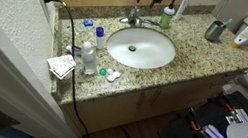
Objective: Open the tap faucet.
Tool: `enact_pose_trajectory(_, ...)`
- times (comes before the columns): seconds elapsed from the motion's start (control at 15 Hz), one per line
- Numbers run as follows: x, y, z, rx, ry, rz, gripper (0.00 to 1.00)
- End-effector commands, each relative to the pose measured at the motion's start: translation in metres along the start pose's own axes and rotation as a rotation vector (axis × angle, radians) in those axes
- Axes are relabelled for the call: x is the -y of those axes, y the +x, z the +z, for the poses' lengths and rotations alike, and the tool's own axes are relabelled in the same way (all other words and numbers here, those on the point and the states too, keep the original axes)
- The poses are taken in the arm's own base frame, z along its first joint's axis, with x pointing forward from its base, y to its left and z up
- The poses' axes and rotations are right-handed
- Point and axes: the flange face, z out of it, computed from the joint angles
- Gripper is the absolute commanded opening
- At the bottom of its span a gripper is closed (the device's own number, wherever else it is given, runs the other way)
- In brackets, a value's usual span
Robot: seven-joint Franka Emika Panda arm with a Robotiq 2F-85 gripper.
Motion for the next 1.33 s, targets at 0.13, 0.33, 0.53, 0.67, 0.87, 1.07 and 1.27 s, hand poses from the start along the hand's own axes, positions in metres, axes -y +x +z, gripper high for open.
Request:
enact_pose_trajectory(0.13,0.016,0.005,0.030,-0.005,-0.105,-0.021,1.00)
enact_pose_trajectory(0.33,0.022,0.009,0.043,-0.014,-0.130,-0.025,1.00)
enact_pose_trajectory(0.53,0.025,0.015,0.055,-0.027,-0.157,-0.019,0.70)
enact_pose_trajectory(0.67,0.028,0.017,0.060,-0.029,-0.163,-0.019,0.62)
enact_pose_trajectory(0.87,0.031,0.019,0.063,-0.026,-0.161,-0.022,0.41)
enact_pose_trajectory(1.07,0.035,0.020,0.061,-0.026,-0.159,-0.024,0.19)
enact_pose_trajectory(1.27,0.035,0.020,0.056,-0.026,-0.142,-0.021,0.06)
